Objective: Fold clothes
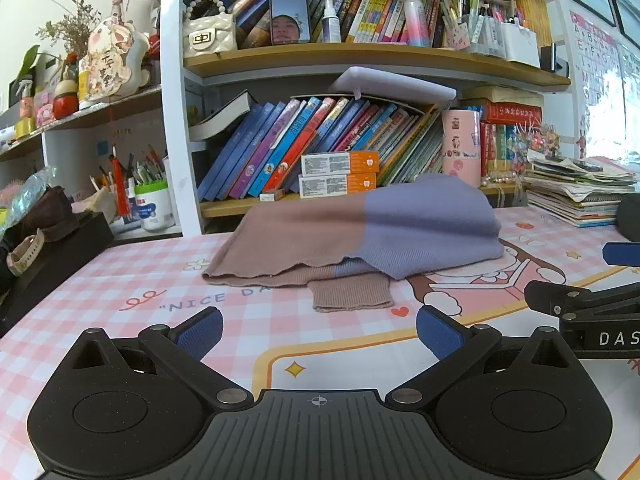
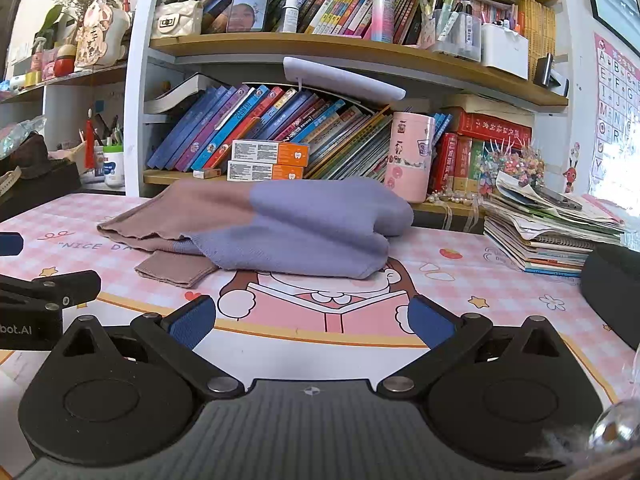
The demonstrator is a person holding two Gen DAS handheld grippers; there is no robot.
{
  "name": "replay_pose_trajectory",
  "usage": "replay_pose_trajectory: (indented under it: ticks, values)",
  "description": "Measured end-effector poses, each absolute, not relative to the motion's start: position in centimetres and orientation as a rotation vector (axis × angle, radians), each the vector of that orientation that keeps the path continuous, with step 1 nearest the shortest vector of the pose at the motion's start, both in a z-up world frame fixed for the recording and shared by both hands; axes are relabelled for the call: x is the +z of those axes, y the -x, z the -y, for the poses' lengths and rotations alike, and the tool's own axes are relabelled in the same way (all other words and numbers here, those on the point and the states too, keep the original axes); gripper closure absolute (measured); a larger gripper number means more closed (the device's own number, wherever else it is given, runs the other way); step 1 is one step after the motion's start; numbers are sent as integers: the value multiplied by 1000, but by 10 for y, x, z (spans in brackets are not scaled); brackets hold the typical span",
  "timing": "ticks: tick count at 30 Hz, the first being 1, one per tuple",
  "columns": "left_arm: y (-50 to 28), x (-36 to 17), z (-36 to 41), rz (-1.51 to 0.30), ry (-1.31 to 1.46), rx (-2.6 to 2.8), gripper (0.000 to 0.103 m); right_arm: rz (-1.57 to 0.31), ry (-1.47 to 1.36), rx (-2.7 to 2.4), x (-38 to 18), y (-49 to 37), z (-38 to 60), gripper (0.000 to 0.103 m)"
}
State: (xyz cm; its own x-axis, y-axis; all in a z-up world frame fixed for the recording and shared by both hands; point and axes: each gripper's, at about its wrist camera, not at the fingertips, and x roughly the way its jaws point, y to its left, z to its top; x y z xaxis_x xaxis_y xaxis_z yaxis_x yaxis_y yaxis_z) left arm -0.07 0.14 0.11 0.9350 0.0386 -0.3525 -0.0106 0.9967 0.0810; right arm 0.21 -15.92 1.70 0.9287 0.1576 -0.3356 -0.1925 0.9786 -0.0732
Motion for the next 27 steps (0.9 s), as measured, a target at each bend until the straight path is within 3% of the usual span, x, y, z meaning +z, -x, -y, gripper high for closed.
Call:
replay_pose_trajectory:
  ticks: [27]
  values:
    - [2,0,-2,-359,-77,31,0,-347,93,176,16,-4,161,0]
